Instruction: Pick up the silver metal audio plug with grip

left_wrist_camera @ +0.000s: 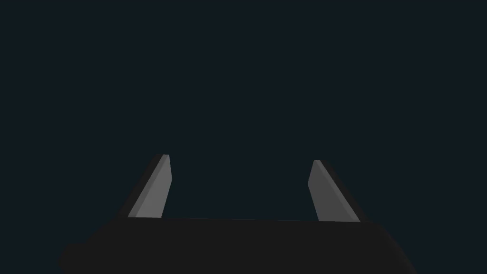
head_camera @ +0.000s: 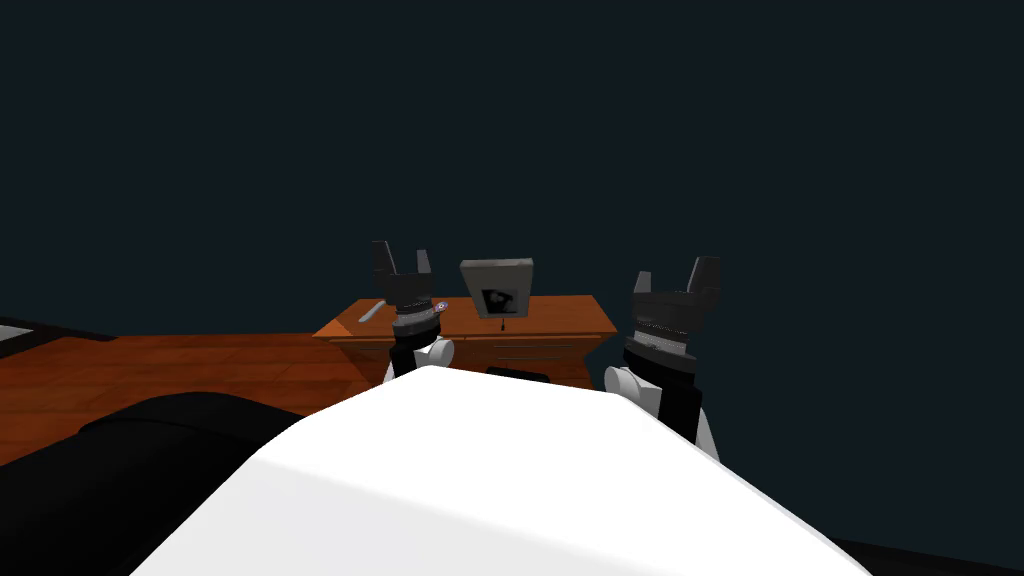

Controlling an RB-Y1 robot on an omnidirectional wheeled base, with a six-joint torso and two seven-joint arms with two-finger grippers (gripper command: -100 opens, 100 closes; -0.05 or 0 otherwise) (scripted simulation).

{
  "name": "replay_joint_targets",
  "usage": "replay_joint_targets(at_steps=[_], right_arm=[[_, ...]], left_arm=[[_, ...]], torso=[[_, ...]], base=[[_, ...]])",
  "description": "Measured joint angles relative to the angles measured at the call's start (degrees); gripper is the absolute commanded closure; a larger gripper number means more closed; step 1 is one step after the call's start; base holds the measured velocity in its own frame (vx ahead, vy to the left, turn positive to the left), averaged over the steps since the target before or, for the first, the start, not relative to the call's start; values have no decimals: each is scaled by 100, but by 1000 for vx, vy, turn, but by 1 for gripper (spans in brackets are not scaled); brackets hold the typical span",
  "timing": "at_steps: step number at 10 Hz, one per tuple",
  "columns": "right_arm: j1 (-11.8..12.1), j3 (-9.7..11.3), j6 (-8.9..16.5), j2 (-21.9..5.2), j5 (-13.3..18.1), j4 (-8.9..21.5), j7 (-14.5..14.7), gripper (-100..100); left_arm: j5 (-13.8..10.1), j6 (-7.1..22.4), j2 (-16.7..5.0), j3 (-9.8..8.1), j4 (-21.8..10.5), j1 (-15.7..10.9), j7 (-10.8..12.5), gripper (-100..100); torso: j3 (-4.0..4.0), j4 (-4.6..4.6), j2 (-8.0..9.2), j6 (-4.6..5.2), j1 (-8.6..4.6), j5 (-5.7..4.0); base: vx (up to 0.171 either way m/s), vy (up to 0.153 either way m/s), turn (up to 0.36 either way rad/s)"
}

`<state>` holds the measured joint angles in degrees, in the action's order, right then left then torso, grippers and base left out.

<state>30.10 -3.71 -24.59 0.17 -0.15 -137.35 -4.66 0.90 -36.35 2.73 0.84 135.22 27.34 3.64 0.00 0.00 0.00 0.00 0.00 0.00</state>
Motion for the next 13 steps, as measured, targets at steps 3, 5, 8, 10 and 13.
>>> replay_joint_targets(at_steps=[3, 5, 8, 10, 13], right_arm=[[-1, 0, 0, 0, 0, 0, 0, 0], [-1, 1, 0, 0, 0, 0, 0, 0], [0, 0, 0, 0, 0, 0, 0, 0], [-1, 0, 0, 0, 0, 0, 0, 0], [0, 0, 0, 0, 0, 0, 0, 0]], left_arm=[[45, 210, -423, -104, -175, -77, -54, -100], [73, 497, -734, -246, -345, -123, -115, -100], [132, 910, -1035, -430, -702, -198, -240, -100], [195, 1217, -1145, -500, -830, -134, -365, -100], [211, 1605, -1279, -664, -1178, -249, -473, -100]], torso=[[8, 3, 15, 2, -4, -1], [13, 5, 23, 2, -4, -1], [12, 5, 19, -1, -2, 0], [12, 5, 20, 2, -1, 0], [10, 4, 16, -2, -1, 0]], base=[[-44, -15, -93], [-72, -16, -164], [-51, -14, -134], [-50, -9, -171], [-45, -17, -150]])
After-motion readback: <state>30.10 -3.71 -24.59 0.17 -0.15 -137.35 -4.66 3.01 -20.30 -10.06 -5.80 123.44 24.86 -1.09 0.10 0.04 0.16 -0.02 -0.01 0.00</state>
